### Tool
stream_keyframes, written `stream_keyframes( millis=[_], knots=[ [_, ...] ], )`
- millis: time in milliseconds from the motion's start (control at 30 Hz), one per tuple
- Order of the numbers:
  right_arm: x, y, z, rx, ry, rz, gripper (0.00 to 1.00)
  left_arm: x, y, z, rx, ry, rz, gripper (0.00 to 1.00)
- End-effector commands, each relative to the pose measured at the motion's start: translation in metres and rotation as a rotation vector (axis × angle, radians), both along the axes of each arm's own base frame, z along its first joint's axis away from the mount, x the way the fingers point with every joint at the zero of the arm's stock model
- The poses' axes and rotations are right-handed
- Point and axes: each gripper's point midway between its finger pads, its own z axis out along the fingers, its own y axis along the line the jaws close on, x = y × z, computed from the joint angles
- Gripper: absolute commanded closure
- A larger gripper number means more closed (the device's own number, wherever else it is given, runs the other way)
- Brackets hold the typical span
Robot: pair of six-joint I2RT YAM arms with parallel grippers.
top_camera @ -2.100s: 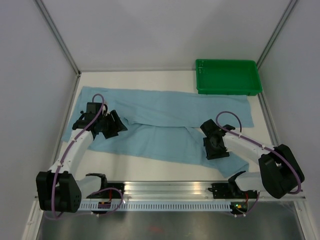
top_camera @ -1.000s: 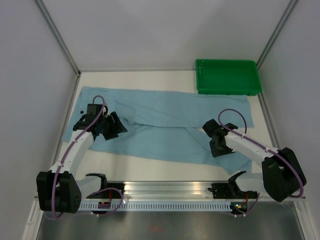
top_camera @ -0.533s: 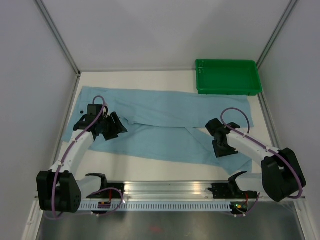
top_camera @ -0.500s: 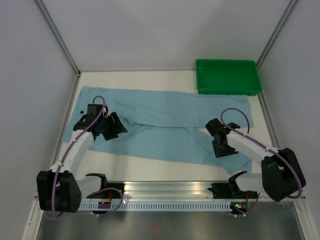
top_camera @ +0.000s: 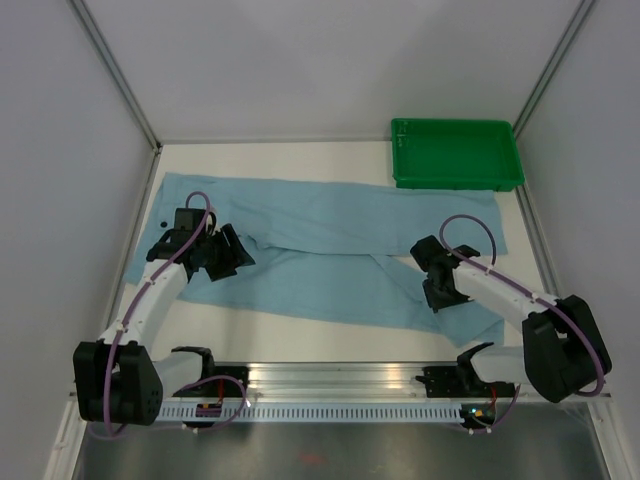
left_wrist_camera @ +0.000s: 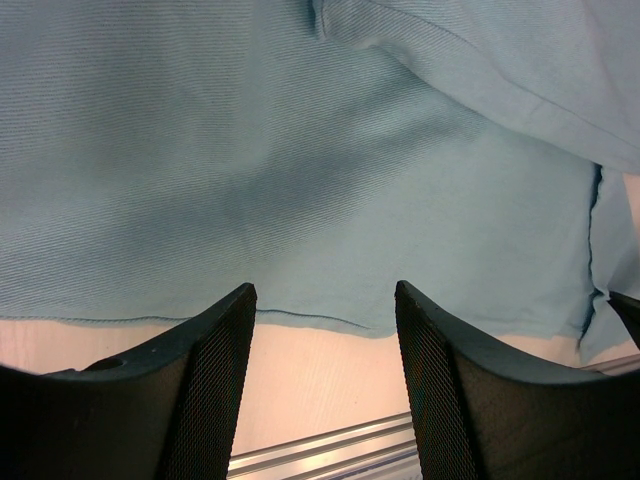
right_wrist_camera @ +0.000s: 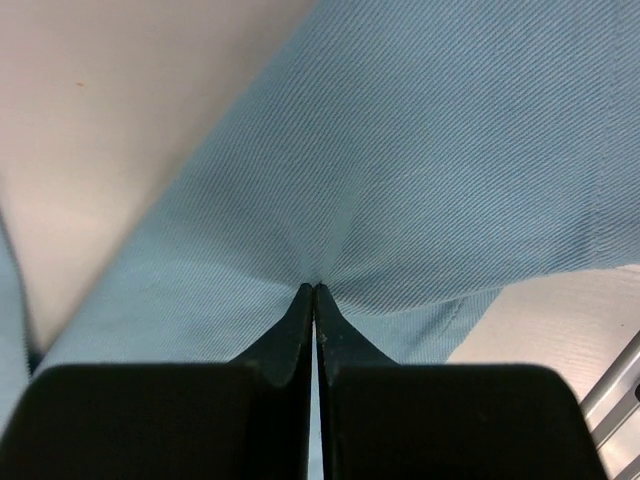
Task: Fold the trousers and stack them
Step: Flatten the trousers out
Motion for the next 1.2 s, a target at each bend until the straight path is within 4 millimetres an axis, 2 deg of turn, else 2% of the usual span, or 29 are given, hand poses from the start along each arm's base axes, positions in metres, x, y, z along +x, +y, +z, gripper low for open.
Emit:
stream_keyframes(
  millis=[0,167,233,333,367,433,500,533,567,733,867,933,967,1033,1067,1100,1133,1167],
  knots=[
    [0.018,-0.007,0.027,-0.035,-0.091,0.002,1.00,0.006,0.003,-0.001,0.021,-0.024,-0.007,0.36],
    [0.017,-0.012,0.033,-0.028,-0.106,-0.014,1.00,0.006,0.001,-0.001,0.012,-0.020,-0.010,0.36],
    [0.025,-0.015,0.036,-0.015,-0.129,-0.003,1.00,0.006,0.001,-0.002,0.011,-0.018,-0.011,0.36],
    [0.044,-0.025,0.040,-0.014,-0.153,0.047,1.00,0.006,0.001,-0.002,0.014,-0.016,-0.013,0.36],
    [0.051,-0.035,0.042,-0.010,-0.155,0.026,1.00,0.006,0.001,-0.002,0.014,-0.015,-0.013,0.36],
    [0.062,-0.044,0.034,-0.037,-0.099,0.134,1.00,0.006,0.001,-0.002,0.013,-0.015,-0.014,0.36],
    [0.079,-0.056,0.039,-0.050,-0.066,0.168,1.00,0.008,0.001,-0.001,0.013,-0.016,-0.016,0.36],
    [0.079,-0.060,0.026,-0.059,0.027,0.253,1.00,0.008,0.001,-0.001,0.011,-0.016,-0.017,0.36],
    [0.096,-0.062,0.033,-0.044,0.017,0.281,1.00,0.009,0.001,-0.001,0.013,-0.018,-0.014,0.36],
    [0.130,-0.071,0.028,-0.090,0.169,0.502,1.00,0.009,0.001,-0.005,0.012,-0.002,-0.008,0.36],
    [0.145,-0.104,0.038,-0.231,0.219,0.571,1.00,0.009,0.001,-0.007,0.012,0.004,0.001,0.36],
    [0.162,-0.112,0.047,-0.261,0.177,0.601,0.92,0.010,0.002,-0.007,0.014,0.005,0.004,0.36],
    [0.166,-0.125,0.053,-0.277,0.171,0.619,0.83,0.010,0.002,-0.008,0.015,0.007,0.006,0.36],
    [0.187,-0.132,0.069,-0.288,0.100,0.643,0.69,0.010,0.002,-0.007,0.014,0.010,0.007,0.36],
    [0.192,-0.134,0.078,-0.300,0.087,0.665,0.55,0.011,0.002,-0.006,0.012,0.009,0.007,0.36],
    [0.197,-0.136,0.087,-0.308,0.074,0.671,0.47,0.011,0.002,-0.006,0.014,0.009,0.009,0.36],
    [0.210,-0.135,0.107,-0.323,0.023,0.678,0.37,0.012,0.003,-0.005,0.018,0.007,0.009,0.36],
    [0.214,-0.133,0.116,-0.322,0.005,0.703,0.26,0.012,0.003,-0.005,0.021,0.007,0.007,0.36]
  ],
)
